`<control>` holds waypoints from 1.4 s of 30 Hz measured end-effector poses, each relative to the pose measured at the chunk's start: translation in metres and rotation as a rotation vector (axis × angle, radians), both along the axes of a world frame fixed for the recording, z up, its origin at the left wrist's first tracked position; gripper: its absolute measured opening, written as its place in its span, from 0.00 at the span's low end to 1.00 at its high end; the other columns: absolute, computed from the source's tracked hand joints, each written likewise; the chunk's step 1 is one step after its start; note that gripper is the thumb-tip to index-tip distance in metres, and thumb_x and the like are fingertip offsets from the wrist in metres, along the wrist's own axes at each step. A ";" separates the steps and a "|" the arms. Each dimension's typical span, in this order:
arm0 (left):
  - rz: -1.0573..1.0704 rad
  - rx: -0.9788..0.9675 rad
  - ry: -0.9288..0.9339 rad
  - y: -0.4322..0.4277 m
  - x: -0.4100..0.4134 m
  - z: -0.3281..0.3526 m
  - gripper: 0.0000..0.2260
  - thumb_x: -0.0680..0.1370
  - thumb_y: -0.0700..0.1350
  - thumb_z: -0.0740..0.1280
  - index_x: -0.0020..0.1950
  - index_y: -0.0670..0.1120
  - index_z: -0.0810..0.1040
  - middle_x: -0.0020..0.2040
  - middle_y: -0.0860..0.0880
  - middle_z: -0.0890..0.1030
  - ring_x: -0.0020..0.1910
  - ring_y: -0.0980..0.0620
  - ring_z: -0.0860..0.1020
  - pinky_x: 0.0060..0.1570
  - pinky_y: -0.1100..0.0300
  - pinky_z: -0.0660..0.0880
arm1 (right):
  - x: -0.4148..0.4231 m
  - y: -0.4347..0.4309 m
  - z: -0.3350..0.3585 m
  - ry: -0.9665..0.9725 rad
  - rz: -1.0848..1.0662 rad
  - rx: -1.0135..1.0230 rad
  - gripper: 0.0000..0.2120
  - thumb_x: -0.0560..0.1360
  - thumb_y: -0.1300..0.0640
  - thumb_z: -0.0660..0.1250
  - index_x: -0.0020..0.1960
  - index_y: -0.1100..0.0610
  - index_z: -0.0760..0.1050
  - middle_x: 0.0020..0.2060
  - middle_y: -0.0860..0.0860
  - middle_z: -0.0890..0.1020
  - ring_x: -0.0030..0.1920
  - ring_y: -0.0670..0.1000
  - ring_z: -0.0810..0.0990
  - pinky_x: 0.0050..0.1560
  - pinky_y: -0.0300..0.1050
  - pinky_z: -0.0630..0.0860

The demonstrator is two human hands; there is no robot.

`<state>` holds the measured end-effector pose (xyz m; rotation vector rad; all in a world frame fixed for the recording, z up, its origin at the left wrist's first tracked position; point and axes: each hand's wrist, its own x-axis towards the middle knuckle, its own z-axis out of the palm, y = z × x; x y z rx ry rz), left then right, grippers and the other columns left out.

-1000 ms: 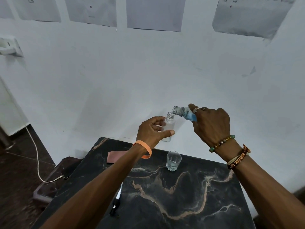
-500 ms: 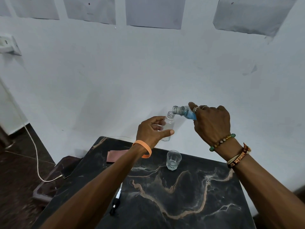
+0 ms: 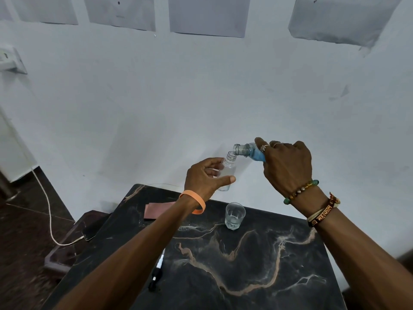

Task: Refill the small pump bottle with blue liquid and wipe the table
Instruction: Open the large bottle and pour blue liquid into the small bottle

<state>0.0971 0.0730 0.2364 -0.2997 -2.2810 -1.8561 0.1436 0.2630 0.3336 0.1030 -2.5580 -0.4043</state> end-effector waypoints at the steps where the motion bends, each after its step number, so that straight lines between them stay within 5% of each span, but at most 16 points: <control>1: 0.002 0.003 -0.002 0.000 0.000 0.000 0.23 0.59 0.60 0.80 0.52 0.63 0.79 0.45 0.65 0.82 0.43 0.65 0.81 0.38 0.72 0.76 | 0.000 0.000 0.000 0.001 0.000 0.004 0.24 0.76 0.58 0.62 0.72 0.51 0.67 0.42 0.53 0.82 0.40 0.57 0.80 0.44 0.47 0.66; 9: 0.005 -0.012 0.008 0.001 0.002 0.000 0.22 0.60 0.60 0.80 0.51 0.64 0.78 0.45 0.66 0.81 0.43 0.65 0.81 0.37 0.73 0.75 | 0.003 0.000 0.002 -0.017 -0.006 -0.001 0.24 0.77 0.57 0.61 0.73 0.51 0.65 0.43 0.53 0.81 0.42 0.57 0.80 0.47 0.48 0.68; 29: 0.011 -0.005 -0.025 0.000 0.005 -0.003 0.26 0.63 0.54 0.81 0.59 0.55 0.80 0.51 0.56 0.83 0.47 0.57 0.81 0.49 0.60 0.81 | 0.005 -0.004 0.001 -0.027 -0.009 0.010 0.24 0.75 0.58 0.63 0.71 0.51 0.68 0.39 0.52 0.81 0.39 0.57 0.80 0.44 0.47 0.67; 42: 0.023 0.005 -0.042 -0.005 0.007 -0.002 0.27 0.61 0.54 0.81 0.59 0.53 0.81 0.50 0.56 0.83 0.46 0.58 0.82 0.47 0.62 0.81 | 0.006 -0.010 0.003 -0.022 -0.008 0.029 0.24 0.75 0.60 0.63 0.70 0.52 0.69 0.38 0.53 0.81 0.37 0.57 0.79 0.41 0.46 0.63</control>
